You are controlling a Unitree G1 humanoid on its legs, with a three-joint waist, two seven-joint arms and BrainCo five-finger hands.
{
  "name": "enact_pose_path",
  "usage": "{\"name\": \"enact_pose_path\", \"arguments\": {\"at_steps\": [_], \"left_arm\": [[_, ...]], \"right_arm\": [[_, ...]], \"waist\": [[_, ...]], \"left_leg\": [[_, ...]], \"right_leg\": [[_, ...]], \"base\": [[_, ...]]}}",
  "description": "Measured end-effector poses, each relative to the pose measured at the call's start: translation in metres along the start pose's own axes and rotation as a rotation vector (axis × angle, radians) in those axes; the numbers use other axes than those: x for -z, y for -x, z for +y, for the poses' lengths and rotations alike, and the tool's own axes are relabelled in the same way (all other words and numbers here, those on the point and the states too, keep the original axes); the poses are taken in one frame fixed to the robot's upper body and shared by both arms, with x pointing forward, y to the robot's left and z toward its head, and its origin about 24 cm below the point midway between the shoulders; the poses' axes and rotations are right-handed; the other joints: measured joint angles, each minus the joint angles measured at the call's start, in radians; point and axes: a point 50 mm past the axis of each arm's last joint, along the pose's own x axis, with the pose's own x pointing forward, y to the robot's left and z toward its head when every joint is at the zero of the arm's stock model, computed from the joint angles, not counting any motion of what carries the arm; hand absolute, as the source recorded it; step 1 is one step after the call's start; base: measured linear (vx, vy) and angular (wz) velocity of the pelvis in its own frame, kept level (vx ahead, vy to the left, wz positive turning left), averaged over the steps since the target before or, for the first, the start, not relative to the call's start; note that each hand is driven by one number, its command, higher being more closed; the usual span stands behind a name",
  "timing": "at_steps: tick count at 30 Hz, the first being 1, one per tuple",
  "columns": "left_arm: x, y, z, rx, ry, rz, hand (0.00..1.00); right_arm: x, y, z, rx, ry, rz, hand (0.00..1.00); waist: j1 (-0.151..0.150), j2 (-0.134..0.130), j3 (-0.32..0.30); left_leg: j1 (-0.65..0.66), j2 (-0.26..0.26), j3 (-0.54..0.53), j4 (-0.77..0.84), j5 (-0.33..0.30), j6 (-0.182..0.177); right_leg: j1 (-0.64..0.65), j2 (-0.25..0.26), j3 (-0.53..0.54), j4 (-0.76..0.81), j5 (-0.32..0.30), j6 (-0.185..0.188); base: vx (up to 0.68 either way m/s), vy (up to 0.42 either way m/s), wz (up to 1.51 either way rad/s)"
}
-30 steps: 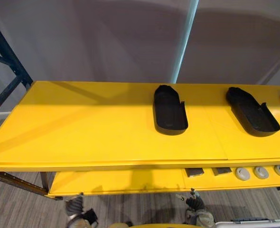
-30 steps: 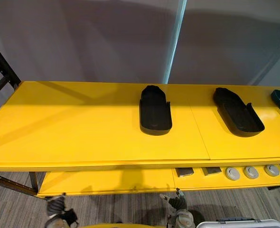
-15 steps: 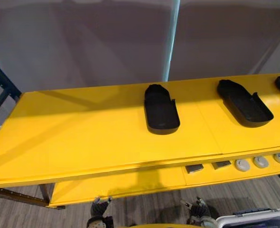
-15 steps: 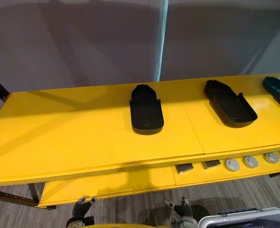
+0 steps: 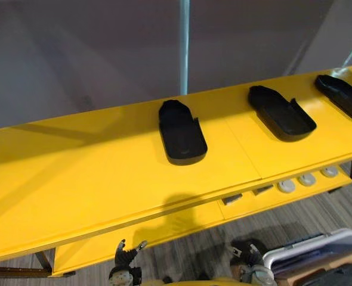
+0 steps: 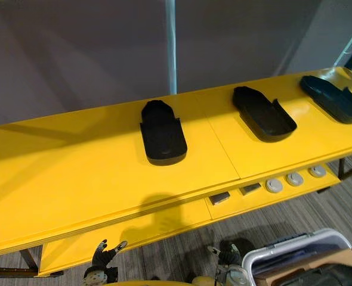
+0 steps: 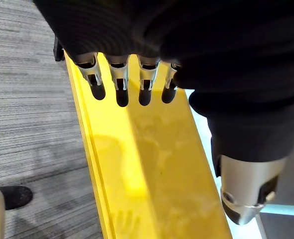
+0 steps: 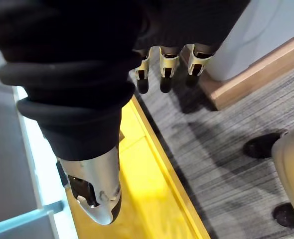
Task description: Walk over and take plastic housings, then place them on the shelf
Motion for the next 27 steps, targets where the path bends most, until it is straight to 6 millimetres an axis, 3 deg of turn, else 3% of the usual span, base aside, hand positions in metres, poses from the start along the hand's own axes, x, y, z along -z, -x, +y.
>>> {"name": "enact_pose_path", "arguments": {"at_steps": [1, 6, 9, 10, 11, 12, 15, 18, 20, 21, 23, 27], "left_arm": [[-0.002, -0.001, -0.001, 0.001, 0.002, -0.006, 0.0], [-0.017, -0.006, -0.001, -0.001, 0.006, -0.046, 0.0], [-0.034, -0.012, 0.002, -0.011, 0.013, -0.092, 0.0], [-0.04, -0.014, 0.001, -0.008, 0.012, -0.108, 0.0], [-0.048, -0.016, -0.001, -0.004, 0.014, -0.128, 0.0], [-0.05, -0.016, -0.001, -0.005, 0.014, -0.134, 0.0], [-0.046, -0.015, 0.0, -0.005, 0.014, -0.125, 0.0], [-0.041, -0.016, 0.008, -0.018, -0.01, -0.113, 0.0], [-0.042, -0.018, 0.015, -0.025, -0.05, -0.122, 0.0], [-0.042, -0.018, 0.011, -0.01, -0.063, -0.116, 0.0], [-0.04, -0.017, 0.006, 0.009, -0.076, -0.116, 0.0], [-0.036, -0.014, -0.001, 0.03, -0.072, -0.103, 0.0]], "right_arm": [[-0.005, -0.002, -0.001, 0.001, 0.003, -0.014, 0.0], [-0.012, -0.001, 0.003, -0.009, -0.002, -0.042, 0.0], [-0.024, -0.003, 0.011, -0.027, -0.011, -0.08, 0.0], [-0.028, -0.004, 0.013, -0.032, -0.013, -0.089, 0.0], [-0.03, -0.004, 0.015, -0.038, -0.013, -0.091, 0.0], [-0.028, -0.004, 0.014, -0.035, -0.009, -0.086, 0.0], [-0.016, -0.002, 0.01, -0.028, 0.002, -0.047, 0.0], [-0.01, -0.001, 0.009, -0.026, 0.025, -0.026, 0.0], [-0.011, -0.003, 0.009, -0.026, 0.034, -0.024, 0.0], [-0.014, -0.006, 0.003, -0.013, 0.051, -0.023, 0.0], [-0.013, -0.007, -0.003, 0.001, 0.061, -0.02, 0.0], [-0.007, -0.005, -0.013, 0.026, 0.059, -0.007, 0.0]], "waist": [[-0.003, 0.011, 0.007], [-0.008, -0.004, 0.027], [-0.002, -0.022, 0.062], [0.001, -0.018, 0.072], [0.013, -0.021, 0.08], [0.016, -0.016, 0.089], [0.014, 0.002, 0.097], [0.019, -0.009, 0.09], [0.022, -0.039, 0.08], [0.021, -0.02, 0.086], [0.014, -0.013, 0.081], [0.013, -0.009, 0.077]], "left_leg": [[0.001, 0.011, 0.007, 0.0, -0.025, 0.006], [-0.031, 0.016, 0.141, 0.084, -0.077, 0.025], [-0.086, 0.024, 0.252, 0.14, -0.095, 0.047], [-0.109, 0.039, 0.293, 0.16, -0.1, 0.063], [-0.129, 0.056, 0.362, 0.172, -0.101, 0.077], [-0.119, 0.059, 0.393, 0.164, -0.095, 0.086], [-0.095, 0.084, 0.471, 0.149, -0.083, 0.099], [-0.104, 0.107, 0.545, 0.152, -0.064, 0.079], [-0.14, 0.104, 0.543, 0.176, -0.048, 0.057], [-0.15, 0.114, 0.483, 0.183, -0.033, 0.038], [-0.129, 0.135, 0.439, 0.182, -0.019, 0.024], [-0.091, 0.196, 0.453, 0.188, -0.027, -0.004]], "right_leg": [[-0.015, 0.012, 0.029, 0.007, 0.008, 0.006], [-0.071, 0.034, 0.174, 0.032, 0.041, 0.046], [-0.125, 0.052, 0.281, 0.015, 0.103, 0.089], [-0.143, 0.045, 0.272, -0.009, 0.135, 0.09], [-0.192, 0.029, 0.111, 0.056, 0.125, 0.073], [-0.207, 0.01, 0.0, 0.129, 0.083, 0.065], [-0.18, -0.024, -0.139, 0.332, -0.055, 0.044], [-0.068, -0.113, -0.265, 0.323, -0.127, 0.044], [-0.025, -0.125, -0.252, 0.166, -0.143, 0.051], [-0.015, -0.097, -0.236, 0.123, -0.112, 0.038], [0.013, -0.066, -0.203, 0.088, -0.085, 0.019], [0.012, 0.0, -0.116, 0.092, -0.065, -0.009]], "base": [[-0.07, 0.056, -0.79], [-0.11, 0.098, -0.89], [-0.16, 0.131, -1.21], [-0.21, 0.094, -1.17], [-0.24, 0.099, -1.21], [-0.18, 0.066, -1.0], [-0.13, 0.027, -0.75], [-0.13, -0.073, -0.87], [-0.14, -0.188, -0.77], [-0.14, -0.245, -0.64], [-0.1, -0.222, -0.56], [-0.08, -0.148, -0.72]]}}
